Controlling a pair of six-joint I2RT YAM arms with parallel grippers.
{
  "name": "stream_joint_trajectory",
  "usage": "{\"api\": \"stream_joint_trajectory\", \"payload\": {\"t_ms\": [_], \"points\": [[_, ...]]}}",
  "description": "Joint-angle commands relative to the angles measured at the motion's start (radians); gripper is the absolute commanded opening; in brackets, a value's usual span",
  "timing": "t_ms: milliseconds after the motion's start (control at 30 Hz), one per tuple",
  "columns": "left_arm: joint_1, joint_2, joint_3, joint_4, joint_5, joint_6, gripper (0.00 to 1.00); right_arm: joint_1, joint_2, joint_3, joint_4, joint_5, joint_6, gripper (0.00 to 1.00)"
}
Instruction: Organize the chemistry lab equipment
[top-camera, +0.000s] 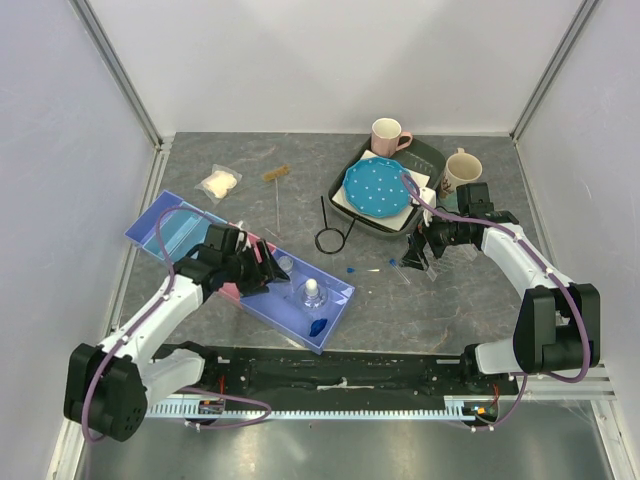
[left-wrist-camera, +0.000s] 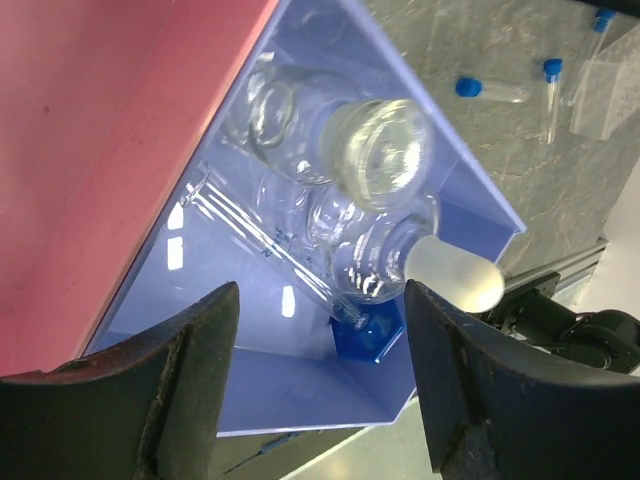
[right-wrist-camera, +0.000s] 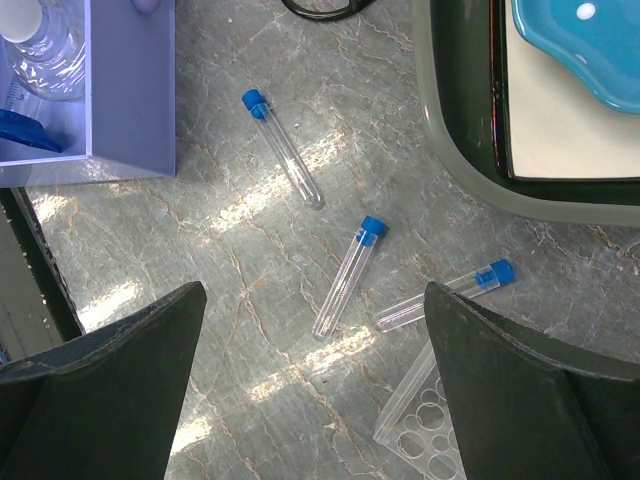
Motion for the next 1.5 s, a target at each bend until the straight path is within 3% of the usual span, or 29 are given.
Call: {"api": "stream_joint_trajectory", "payload": {"t_ms": [0,267,500,767,1200,1467], "points": [[0.008,-0.055,0.126,-0.064,-0.057,0.145,0.75,-0.003,-0.025,0.04,0.004,-0.027,-0.027,0.98],[0.017,-0.054,0.322,-0.083,-0.189,0.394,0.88,-0.001,-0.025,0.041,-0.002,-0.028,-0.03,0.98],[0.025,0.098,0.485,-0.071,-0.197,0.51,0.89,-0.003,-0.023,0.04,-0.002,-0.027,-0.036,0.98],[0.031,0.264,0.569,-0.052,-0.187,0.527,0.88,-0.001,-0.027,0.038,-0.002,-0.025,-0.041,0.98],[0.038,0.367,0.608,0.044,-0.238,0.583,0.88,-0.003,-0.04,0.027,-0.001,-0.034,-0.064,0.98],[0.043,0.595,0.763,0.032,-0.243,0.58,0.83,-0.003,-0.03,0.026,-0.001,-0.004,-0.073,0.98]]}}
